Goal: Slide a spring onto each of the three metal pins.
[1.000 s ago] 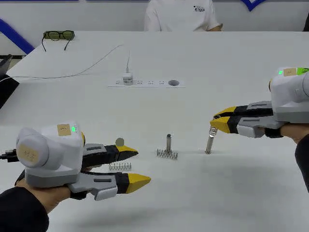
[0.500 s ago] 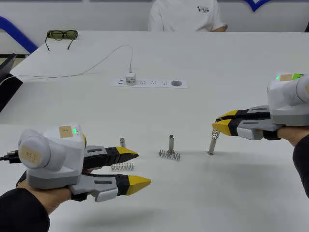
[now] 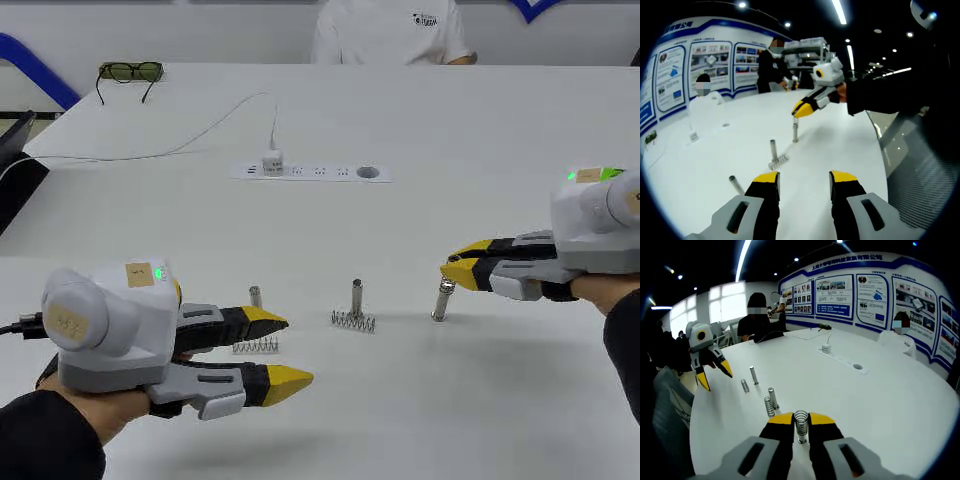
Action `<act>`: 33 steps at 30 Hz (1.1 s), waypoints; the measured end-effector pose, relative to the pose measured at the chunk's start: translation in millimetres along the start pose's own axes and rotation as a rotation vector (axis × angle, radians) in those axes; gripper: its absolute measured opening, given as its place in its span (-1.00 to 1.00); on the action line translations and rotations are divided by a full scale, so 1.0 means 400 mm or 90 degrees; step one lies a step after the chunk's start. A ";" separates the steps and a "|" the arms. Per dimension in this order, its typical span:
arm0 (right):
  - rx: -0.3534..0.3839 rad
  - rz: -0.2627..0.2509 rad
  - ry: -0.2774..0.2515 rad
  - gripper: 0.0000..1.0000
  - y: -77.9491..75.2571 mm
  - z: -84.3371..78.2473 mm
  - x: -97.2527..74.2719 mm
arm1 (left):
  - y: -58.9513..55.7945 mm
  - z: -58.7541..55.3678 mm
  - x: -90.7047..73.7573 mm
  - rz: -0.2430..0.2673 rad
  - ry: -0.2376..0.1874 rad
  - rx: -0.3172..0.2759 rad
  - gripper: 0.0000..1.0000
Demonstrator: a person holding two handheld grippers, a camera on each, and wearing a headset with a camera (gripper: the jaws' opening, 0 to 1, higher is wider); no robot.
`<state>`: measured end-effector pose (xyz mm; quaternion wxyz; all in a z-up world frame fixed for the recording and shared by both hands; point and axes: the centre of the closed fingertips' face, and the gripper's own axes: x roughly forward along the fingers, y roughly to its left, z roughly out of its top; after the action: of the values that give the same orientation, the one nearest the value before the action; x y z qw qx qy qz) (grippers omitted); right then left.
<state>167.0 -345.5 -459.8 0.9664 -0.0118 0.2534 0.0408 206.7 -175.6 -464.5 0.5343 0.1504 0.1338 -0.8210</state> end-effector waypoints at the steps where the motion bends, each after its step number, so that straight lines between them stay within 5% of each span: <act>1: 0.001 0.000 0.001 -0.77 0.000 -0.004 0.002 | 0.000 0.000 0.000 0.000 0.000 0.000 -0.20; 33: 0.018 -0.014 0.049 -0.76 0.004 -0.095 0.042 | 0.001 -0.008 0.005 0.003 0.005 -0.004 -0.21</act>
<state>162.9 -344.2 -501.2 0.9563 -0.0026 0.2912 0.0264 206.6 -176.0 -468.1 0.5359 0.1525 0.1382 -0.8188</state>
